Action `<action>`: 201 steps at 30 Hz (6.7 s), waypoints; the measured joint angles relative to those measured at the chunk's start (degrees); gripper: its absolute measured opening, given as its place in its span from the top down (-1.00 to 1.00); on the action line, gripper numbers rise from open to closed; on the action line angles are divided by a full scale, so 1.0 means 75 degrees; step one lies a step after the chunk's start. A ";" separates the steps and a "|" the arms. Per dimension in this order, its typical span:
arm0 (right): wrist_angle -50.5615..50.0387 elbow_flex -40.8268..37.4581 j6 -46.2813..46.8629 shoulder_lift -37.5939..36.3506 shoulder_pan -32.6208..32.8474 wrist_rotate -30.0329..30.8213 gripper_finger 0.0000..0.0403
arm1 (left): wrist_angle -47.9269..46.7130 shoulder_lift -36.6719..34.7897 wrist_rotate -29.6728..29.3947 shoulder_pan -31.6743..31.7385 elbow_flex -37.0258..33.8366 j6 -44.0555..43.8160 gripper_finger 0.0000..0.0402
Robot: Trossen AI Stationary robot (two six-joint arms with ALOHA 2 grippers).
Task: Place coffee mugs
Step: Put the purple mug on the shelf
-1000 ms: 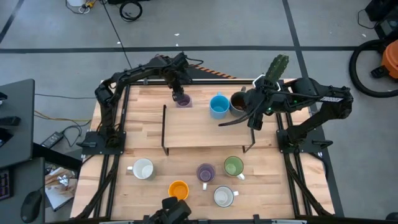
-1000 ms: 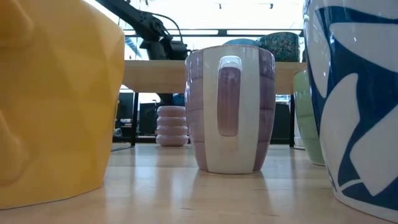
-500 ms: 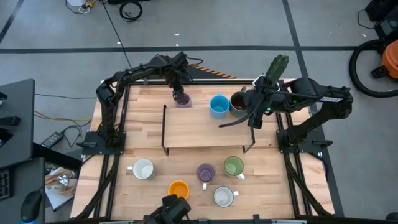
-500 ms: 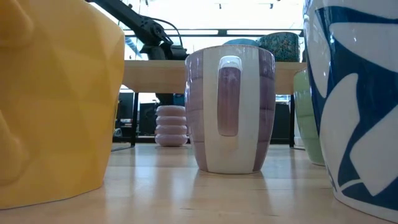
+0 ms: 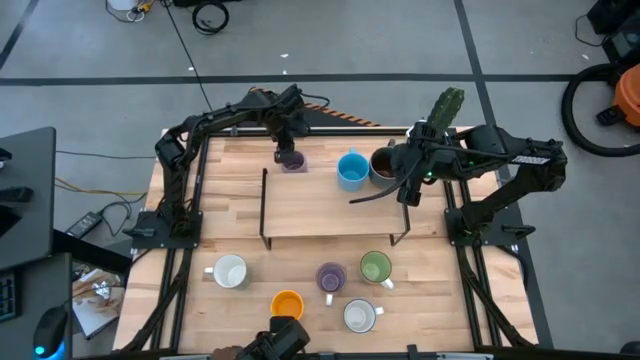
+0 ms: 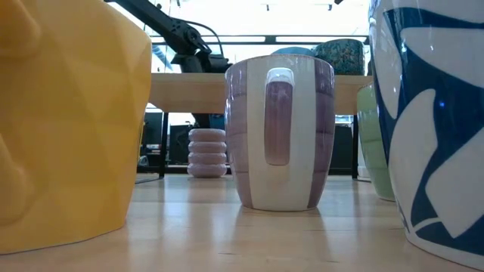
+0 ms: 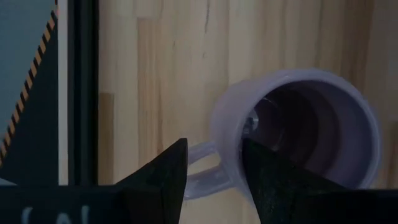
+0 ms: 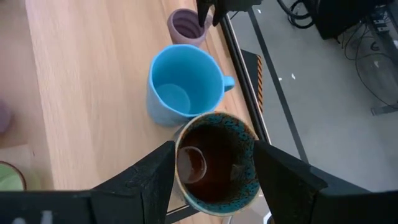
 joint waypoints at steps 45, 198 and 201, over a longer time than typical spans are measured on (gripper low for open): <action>0.0005 0.0000 0.0058 0.0003 0.0000 -0.0021 -0.10 | 0.0018 0.0129 -0.0267 -0.0434 -0.0128 0.0563 0.88; 0.0352 0.0003 0.0683 -0.1387 0.0003 -0.0418 -0.10 | -0.2398 0.0047 -0.1851 -0.3302 0.4269 -0.1906 -0.04; 0.0352 0.0003 0.0695 -0.1387 0.0003 -0.0421 -0.10 | -0.2404 0.0020 -0.1848 -0.3302 0.4266 -0.1894 -0.04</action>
